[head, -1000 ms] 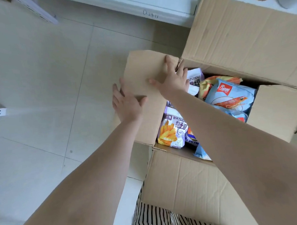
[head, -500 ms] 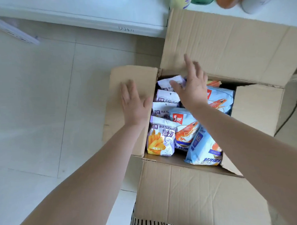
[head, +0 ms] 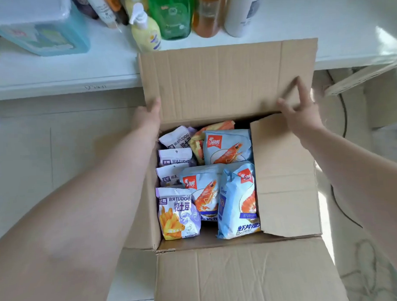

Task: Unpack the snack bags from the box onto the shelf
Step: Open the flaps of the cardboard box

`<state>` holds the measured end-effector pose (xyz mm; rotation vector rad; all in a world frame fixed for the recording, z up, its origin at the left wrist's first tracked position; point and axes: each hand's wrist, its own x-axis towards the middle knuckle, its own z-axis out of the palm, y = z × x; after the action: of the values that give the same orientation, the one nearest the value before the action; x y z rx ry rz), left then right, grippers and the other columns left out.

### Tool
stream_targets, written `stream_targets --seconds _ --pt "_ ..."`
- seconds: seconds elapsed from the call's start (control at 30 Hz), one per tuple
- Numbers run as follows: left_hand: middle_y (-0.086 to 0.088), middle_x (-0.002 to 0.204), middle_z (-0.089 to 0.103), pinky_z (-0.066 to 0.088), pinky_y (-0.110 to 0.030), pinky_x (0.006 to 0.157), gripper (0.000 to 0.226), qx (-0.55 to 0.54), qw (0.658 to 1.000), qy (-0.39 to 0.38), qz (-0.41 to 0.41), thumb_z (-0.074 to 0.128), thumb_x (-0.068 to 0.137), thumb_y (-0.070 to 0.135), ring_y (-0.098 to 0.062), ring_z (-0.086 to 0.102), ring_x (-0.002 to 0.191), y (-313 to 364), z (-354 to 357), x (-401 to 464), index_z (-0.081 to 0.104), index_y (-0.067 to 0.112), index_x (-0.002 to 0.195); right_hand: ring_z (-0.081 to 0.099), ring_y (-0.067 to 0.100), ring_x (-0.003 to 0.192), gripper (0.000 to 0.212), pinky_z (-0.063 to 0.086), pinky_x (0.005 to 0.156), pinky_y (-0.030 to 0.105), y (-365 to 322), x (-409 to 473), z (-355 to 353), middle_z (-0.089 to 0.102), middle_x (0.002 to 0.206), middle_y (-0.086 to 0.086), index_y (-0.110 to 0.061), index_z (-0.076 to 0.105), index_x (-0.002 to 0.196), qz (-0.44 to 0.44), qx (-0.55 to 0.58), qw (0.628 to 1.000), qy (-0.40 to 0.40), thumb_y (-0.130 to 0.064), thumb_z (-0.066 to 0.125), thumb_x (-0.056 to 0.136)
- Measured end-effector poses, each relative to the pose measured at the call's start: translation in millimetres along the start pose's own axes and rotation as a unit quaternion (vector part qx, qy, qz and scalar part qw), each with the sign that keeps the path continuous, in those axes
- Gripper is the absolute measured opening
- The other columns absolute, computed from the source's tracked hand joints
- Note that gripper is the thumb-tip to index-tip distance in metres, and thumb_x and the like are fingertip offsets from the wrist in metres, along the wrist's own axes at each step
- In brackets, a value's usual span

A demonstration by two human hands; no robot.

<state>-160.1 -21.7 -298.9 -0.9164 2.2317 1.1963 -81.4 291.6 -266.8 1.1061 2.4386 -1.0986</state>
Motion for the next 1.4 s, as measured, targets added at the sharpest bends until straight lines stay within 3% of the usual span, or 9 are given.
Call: stream_targets --seconds 0.13,0.3,0.43,0.53,0.7,0.8,0.9,1.27,1.4 --pt "-0.009 0.107 0.059 0.038 -0.031 0.079 0.048 0.001 0.999 0.033 0.019 0.046 0.097 0.047 -0.026 0.058 0.086 -7.7 -3.4 -13.1 0.054 0.006 0.121 0.028 0.033 0.135 0.062 0.035 0.1 0.044 11.1 -1.2 0.4 0.032 0.143 0.016 -0.059 0.017 0.146 0.017 -0.058 0.998 0.025 -0.056 0.051 0.094" --pt "-0.011 0.098 0.059 0.041 -0.032 0.08 0.03 0.055 0.997 0.047 0.034 0.05 0.098 0.036 -0.026 0.055 0.09 -17.6 -6.1 -23.2 0.062 0.009 0.096 0.023 0.036 0.134 0.055 0.033 0.109 0.049 28.6 -9.6 -6.5 0.033 0.139 0.016 -0.058 0.028 0.143 0.014 -0.067 0.997 0.035 -0.057 0.051 0.093" --pt "-0.017 0.117 0.064 0.045 -0.036 0.091 0.036 0.08 0.996 0.037 -0.024 0.056 0.095 0.036 -0.032 0.06 0.109 -38.0 -9.6 -35.8 0.065 0.005 0.111 0.024 0.034 0.132 0.054 0.035 0.107 0.046 41.2 -21.9 0.5 0.035 0.137 0.015 -0.055 0.033 0.143 0.039 -0.068 0.997 0.017 -0.055 0.053 0.093" --pt "-0.013 0.11 0.067 0.046 -0.032 0.083 0.031 0.056 0.997 0.046 -0.001 0.063 0.09 0.038 -0.027 0.062 0.095 -52.6 -5.4 -38.4 0.067 0.009 0.1 0.024 0.034 0.132 0.058 0.036 0.103 0.043 49.1 -28.7 6.3 0.033 0.138 0.013 -0.053 0.031 0.145 0.045 -0.063 0.997 0.03 -0.052 0.056 0.093" --pt "0.007 0.118 0.054 0.036 -0.022 0.093 0.068 0.03 0.998 0.033 0.035 0.073 0.081 0.039 -0.013 0.053 0.111 -53.6 6.6 -38.3 0.048 0.008 0.135 0.022 0.032 0.137 0.072 0.038 0.1 0.045 42.4 -23.7 10.5 0.028 0.144 0.012 -0.056 0.024 0.146 0.057 -0.067 0.996 0.032 -0.055 0.064 0.086" --pt "-0.007 0.14 0.047 0.032 -0.041 0.111 0.095 0.103 0.991 0.057 0.062 0.075 0.071 0.054 -0.028 0.041 0.132 -65.2 13.3 -31.4 0.032 0.018 0.148 0.025 0.032 0.137 0.081 0.033 0.109 0.05 43.8 -22.7 17.8 0.026 0.143 0.01 -0.056 0.021 0.146 0.082 -0.08 0.993 0.024 -0.067 0.063 0.079" --pt "-0.01 0.147 0.034 0.014 -0.062 0.113 0.107 0.206 0.972 0.084 0.075 0.07 0.063 0.069 -0.034 0.022 0.139 -72.2 19.6 -35.3 0.02 0.031 0.15 0.026 0.034 0.138 0.096 0.028 0.11 0.055 50.3 -28.2 24.1 0.024 0.147 0.01 -0.058 0.012 0.146 0.121 -0.077 0.989 0.035 -0.082 0.06 0.066" --pt "-0.006 0.135 0.056 0.023 -0.061 0.11 0.114 0.218 0.966 0.086 0.111 0.074 0.054 0.071 -0.031 0.044 0.131 -46.2 18.5 5.0 0.027 0.028 0.148 0.029 0.033 0.137 0.119 0.031 0.11 0.054 28.6 9.9 27.4 0.035 0.147 0.007 -0.05 0.01 0.149 0.109 0.007 0.994 0.03 -0.077 0.074 0.053" --pt "-0.008 0.133 0.058 0.026 -0.06 0.11 0.114 0.16 0.973 0.078 0.145 0.069 0.047 0.076 -0.03 0.049 0.128 -22.7 12.7 35.3 0.039 0.019 0.141 0.03 0.031 0.138 0.109 0.03 0.111 0.051 8.0 34.8 30.0 0.037 0.148 0.006 -0.032 0.018 0.152 0.101 0.023 0.992 0.072 -0.066 0.076 0.066"
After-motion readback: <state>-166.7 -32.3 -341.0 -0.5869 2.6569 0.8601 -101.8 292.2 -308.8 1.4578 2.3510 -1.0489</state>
